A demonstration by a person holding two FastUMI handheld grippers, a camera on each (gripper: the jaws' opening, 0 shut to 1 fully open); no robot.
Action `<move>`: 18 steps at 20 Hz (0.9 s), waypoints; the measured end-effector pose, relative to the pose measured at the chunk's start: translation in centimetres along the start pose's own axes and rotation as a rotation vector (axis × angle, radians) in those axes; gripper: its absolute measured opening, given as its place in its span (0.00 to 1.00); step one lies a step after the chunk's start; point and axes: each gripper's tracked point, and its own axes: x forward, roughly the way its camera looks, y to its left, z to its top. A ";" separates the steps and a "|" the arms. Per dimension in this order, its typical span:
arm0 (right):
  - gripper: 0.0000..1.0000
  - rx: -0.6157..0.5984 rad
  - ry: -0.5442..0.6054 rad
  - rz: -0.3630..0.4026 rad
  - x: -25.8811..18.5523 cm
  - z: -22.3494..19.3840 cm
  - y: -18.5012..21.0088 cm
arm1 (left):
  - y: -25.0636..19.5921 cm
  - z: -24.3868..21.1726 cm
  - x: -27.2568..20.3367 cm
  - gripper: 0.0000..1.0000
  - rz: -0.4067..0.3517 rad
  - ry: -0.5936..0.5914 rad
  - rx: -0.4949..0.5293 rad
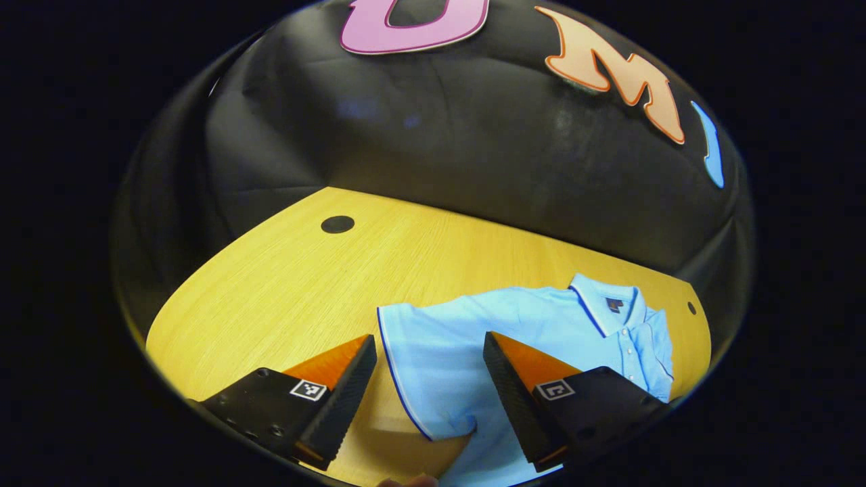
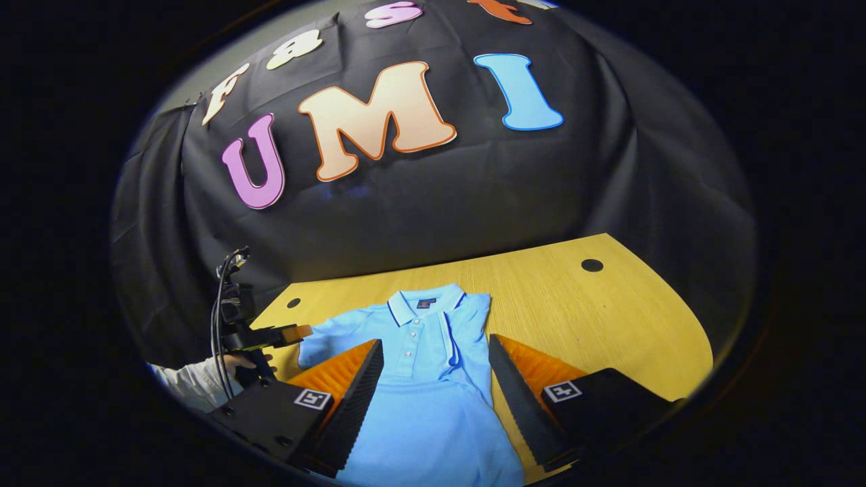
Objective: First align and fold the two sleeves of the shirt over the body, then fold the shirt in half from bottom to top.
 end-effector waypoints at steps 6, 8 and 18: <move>0.98 0.004 0.013 -0.025 -0.5 -0.5 -1.3 | 0.5 -2.1 1.4 0.96 0.031 0.070 0.054; 0.98 0.011 0.020 -0.022 -0.6 -0.7 -1.3 | 0.4 -2.6 1.5 0.96 0.041 0.085 0.074; 0.98 0.024 0.020 0.000 -1.6 -1.3 -1.4 | -3.1 -2.2 1.3 0.00 0.016 0.070 0.041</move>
